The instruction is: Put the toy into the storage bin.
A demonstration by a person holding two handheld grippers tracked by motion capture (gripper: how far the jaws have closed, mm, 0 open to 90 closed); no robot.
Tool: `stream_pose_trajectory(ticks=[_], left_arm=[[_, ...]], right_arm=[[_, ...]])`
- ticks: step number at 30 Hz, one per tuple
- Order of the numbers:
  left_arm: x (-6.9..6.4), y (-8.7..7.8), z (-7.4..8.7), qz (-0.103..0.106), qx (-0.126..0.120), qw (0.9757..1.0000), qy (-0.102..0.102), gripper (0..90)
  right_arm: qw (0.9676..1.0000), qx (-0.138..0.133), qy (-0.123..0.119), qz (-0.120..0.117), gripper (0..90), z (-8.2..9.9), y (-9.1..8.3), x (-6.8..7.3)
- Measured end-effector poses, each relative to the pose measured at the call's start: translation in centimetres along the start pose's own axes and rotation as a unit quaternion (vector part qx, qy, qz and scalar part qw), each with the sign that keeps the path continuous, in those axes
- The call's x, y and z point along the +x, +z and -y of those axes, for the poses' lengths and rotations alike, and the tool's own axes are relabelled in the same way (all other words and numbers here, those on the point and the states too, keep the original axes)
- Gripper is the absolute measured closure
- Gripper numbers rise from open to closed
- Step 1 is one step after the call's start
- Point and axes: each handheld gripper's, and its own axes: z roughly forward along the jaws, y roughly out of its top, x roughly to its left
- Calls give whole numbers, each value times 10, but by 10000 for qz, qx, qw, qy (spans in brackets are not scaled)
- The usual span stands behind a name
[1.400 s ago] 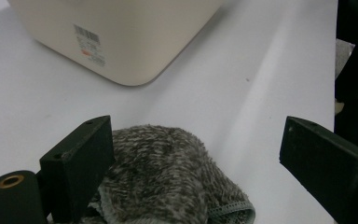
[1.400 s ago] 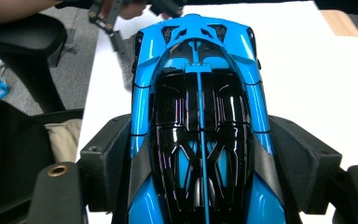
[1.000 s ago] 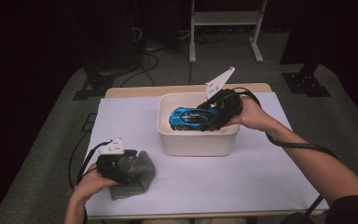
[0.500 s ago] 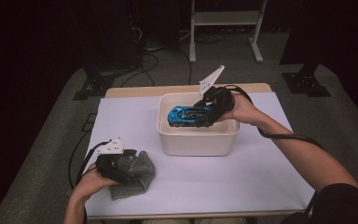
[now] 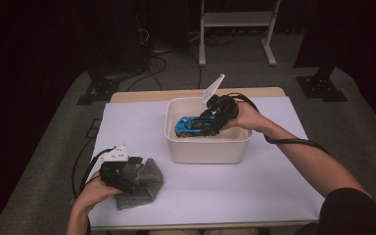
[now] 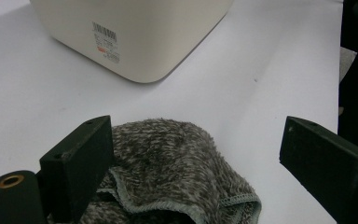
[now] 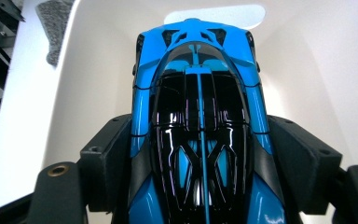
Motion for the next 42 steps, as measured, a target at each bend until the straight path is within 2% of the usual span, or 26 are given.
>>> stream_pose_trajectory(ticks=[9, 18, 26, 36, 42], left_arm=[[1, -2, 1, -9, -42, 10000, -11, 91], [2, -2, 1, -4, -53, 10000, -24, 91], [2, -7, 0, -3, -118, 9999, -10, 91], [2, -5, 0, 18, -118, 9999, -24, 91], [2, -4, 0, 43, -96, 9999, -9, 91]], right_arm=[[9998, 161, 33, -56, 252, 0, 13, -3], [9996, 248, -39, -115, 252, -6, 22, -2], [9984, 538, -73, -182, 252, -10, 38, -3], [9963, 831, -28, -198, 252, -9, 45, -4], [9957, 897, 36, -237, 252, -9, 47, -5]])
